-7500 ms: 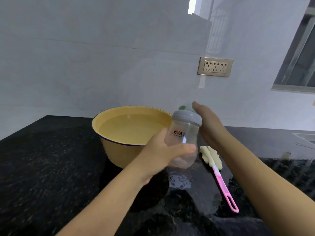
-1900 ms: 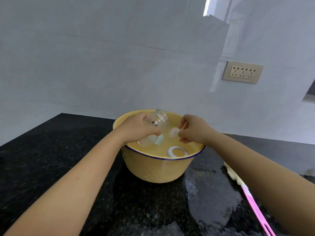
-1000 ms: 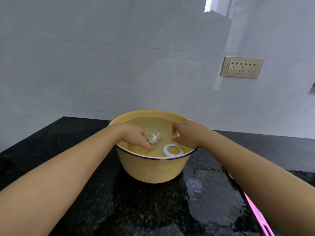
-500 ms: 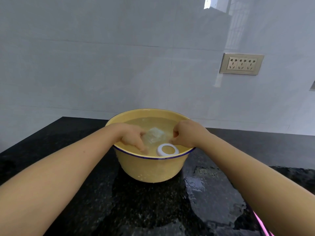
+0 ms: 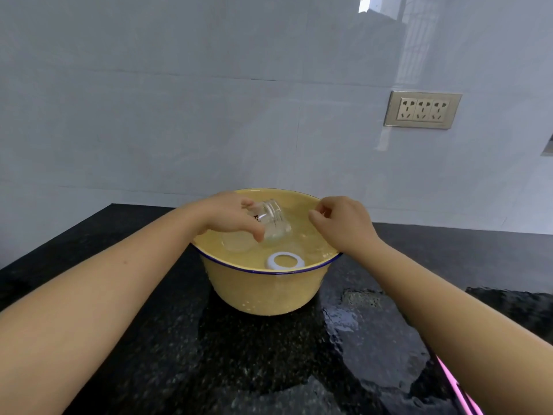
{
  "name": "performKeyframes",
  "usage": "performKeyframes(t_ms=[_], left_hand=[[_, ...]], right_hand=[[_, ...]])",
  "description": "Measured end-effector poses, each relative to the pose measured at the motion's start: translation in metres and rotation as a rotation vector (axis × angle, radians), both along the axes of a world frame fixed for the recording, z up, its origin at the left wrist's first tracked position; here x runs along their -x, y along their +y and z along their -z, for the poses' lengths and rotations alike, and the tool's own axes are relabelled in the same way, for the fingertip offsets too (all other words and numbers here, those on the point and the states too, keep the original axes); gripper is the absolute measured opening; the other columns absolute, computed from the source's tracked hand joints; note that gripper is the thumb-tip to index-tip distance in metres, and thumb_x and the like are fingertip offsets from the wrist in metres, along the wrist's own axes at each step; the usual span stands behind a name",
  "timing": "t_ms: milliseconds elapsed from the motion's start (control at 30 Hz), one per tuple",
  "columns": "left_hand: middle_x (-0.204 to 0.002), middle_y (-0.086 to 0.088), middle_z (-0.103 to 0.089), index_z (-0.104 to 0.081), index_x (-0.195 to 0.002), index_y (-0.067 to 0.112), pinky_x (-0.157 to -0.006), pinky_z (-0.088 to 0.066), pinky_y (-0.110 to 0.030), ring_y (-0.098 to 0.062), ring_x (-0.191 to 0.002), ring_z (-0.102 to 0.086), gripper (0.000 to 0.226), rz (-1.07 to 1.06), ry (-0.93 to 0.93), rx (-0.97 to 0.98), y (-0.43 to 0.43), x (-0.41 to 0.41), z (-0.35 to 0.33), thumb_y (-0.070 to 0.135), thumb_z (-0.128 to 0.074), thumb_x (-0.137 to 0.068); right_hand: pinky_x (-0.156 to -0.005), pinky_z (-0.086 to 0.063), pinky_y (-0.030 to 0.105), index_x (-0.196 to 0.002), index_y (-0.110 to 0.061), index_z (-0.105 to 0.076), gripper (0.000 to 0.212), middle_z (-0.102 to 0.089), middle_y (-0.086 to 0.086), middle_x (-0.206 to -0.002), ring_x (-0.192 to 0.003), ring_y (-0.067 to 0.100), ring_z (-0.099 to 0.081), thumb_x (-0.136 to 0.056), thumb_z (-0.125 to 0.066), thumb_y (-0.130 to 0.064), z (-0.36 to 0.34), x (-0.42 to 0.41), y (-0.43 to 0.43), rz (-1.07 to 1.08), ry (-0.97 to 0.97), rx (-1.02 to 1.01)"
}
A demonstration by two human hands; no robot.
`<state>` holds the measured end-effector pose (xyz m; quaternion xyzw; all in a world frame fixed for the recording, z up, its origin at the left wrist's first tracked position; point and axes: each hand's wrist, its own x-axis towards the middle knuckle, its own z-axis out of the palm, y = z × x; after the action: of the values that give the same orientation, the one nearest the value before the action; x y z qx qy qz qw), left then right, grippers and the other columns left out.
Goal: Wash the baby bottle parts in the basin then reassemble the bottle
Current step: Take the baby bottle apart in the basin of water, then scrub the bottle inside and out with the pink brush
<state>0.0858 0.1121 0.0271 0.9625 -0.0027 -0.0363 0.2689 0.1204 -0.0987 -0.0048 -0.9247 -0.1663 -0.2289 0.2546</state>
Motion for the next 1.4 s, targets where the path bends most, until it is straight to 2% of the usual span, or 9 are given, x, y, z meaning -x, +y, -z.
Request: performKeyframes(t_ms=[200, 467, 600, 700, 833, 900, 1067, 1200, 1400], left_hand=[[-0.108, 0.0, -0.039, -0.047, -0.127, 0.037, -0.086, -0.035, -0.031, -0.023, -0.113, -0.037, 0.064, 0.108, -0.261, -0.607, -0.008, 0.01, -0.008, 0.041, -0.071, -0.068], [-0.116, -0.001, -0.047, -0.053, -0.122, 0.035, -0.082, -0.035, -0.03, -0.023, -0.109, -0.043, 0.059, 0.204, -0.581, -1.035, -0.012, 0.018, -0.007, 0.017, -0.072, -0.069], [-0.079, -0.005, -0.063, -0.071, -0.069, 0.023, -0.059, -0.045, -0.029, -0.026, -0.073, -0.061, 0.036, 0.23, -0.953, -1.188, -0.012, 0.014, -0.008, -0.002, -0.066, -0.043], [-0.08, -0.007, -0.064, -0.071, -0.072, 0.02, -0.061, -0.046, -0.03, -0.028, -0.074, -0.061, 0.035, 0.2, -1.039, -1.111, -0.014, 0.016, -0.007, -0.002, -0.058, -0.048], [-0.114, -0.004, -0.049, -0.054, -0.121, 0.028, -0.084, -0.038, -0.033, -0.026, -0.106, -0.045, 0.057, 0.022, -0.641, -0.889, -0.017, 0.022, -0.002, 0.026, -0.071, -0.066], [-0.119, -0.004, -0.046, -0.047, -0.128, 0.029, -0.086, -0.037, -0.033, -0.026, -0.112, -0.042, 0.061, -0.061, -0.419, -0.774, -0.02, 0.024, 0.0, 0.04, -0.066, -0.071], [-0.103, 0.001, -0.059, -0.058, -0.108, 0.02, -0.069, -0.04, -0.028, -0.021, -0.091, -0.053, 0.051, -0.166, -0.174, -0.439, -0.014, 0.018, 0.004, 0.05, -0.066, -0.068], [-0.072, 0.002, -0.05, -0.05, -0.071, 0.017, -0.057, -0.034, -0.027, -0.017, -0.068, -0.048, 0.04, -0.159, -0.042, -0.354, -0.006, 0.005, 0.012, 0.056, -0.059, -0.072], [-0.076, 0.001, -0.052, -0.054, -0.071, 0.016, -0.063, -0.038, -0.027, -0.017, -0.071, -0.051, 0.038, -0.143, 0.096, -0.287, 0.003, -0.01, 0.018, 0.053, -0.061, -0.073]], right_hand=[[-0.066, -0.036, 0.029, -0.078, -0.016, -0.056, 0.02, -0.059, 0.001, -0.08, -0.08, 0.021, -0.054, -0.086, -0.051, -0.034, 0.002, 0.002, -0.027, 0.083, 0.056, -0.161], [-0.07, -0.039, 0.036, -0.091, 0.006, -0.06, 0.044, -0.063, 0.018, -0.09, -0.091, 0.034, -0.056, -0.093, -0.04, -0.033, 0.014, 0.005, -0.059, 0.176, 0.251, -0.373], [-0.086, -0.044, 0.04, -0.089, -0.012, -0.058, 0.024, -0.062, 0.008, -0.093, -0.091, 0.029, -0.056, -0.089, -0.043, -0.03, 0.028, 0.004, -0.078, 0.27, 0.423, -0.151], [-0.099, -0.038, 0.045, -0.096, -0.027, -0.055, 0.014, -0.059, 0.0, -0.104, -0.105, 0.027, -0.052, -0.086, -0.046, -0.03, 0.036, 0.009, -0.087, 0.349, 0.541, 0.137], [-0.097, -0.041, 0.047, -0.122, -0.034, -0.048, 0.039, -0.051, 0.004, -0.125, -0.117, 0.032, -0.044, -0.086, -0.046, -0.019, 0.051, 0.015, -0.094, 0.347, 0.608, 0.311], [-0.096, -0.043, 0.048, -0.133, -0.035, -0.039, 0.052, -0.044, 0.008, -0.132, -0.119, 0.034, -0.042, -0.087, -0.046, -0.012, 0.06, 0.018, -0.096, 0.325, 0.61, 0.374], [-0.079, -0.046, 0.039, -0.133, -0.023, -0.04, 0.05, -0.041, 0.013, -0.12, -0.104, 0.036, -0.049, -0.088, -0.041, 0.0, 0.072, 0.024, -0.098, 0.266, 0.388, 0.376], [-0.075, -0.038, 0.031, -0.121, -0.014, -0.052, 0.03, -0.044, 0.015, -0.117, -0.095, 0.035, -0.054, -0.093, -0.052, -0.025, 0.053, 0.022, -0.093, 0.195, 0.274, 0.086], [-0.08, -0.043, 0.028, -0.125, -0.017, -0.054, 0.034, -0.039, 0.009, -0.114, -0.087, 0.028, -0.056, -0.09, -0.055, -0.017, -0.011, 0.014, -0.062, 0.07, -0.044, -0.148]])
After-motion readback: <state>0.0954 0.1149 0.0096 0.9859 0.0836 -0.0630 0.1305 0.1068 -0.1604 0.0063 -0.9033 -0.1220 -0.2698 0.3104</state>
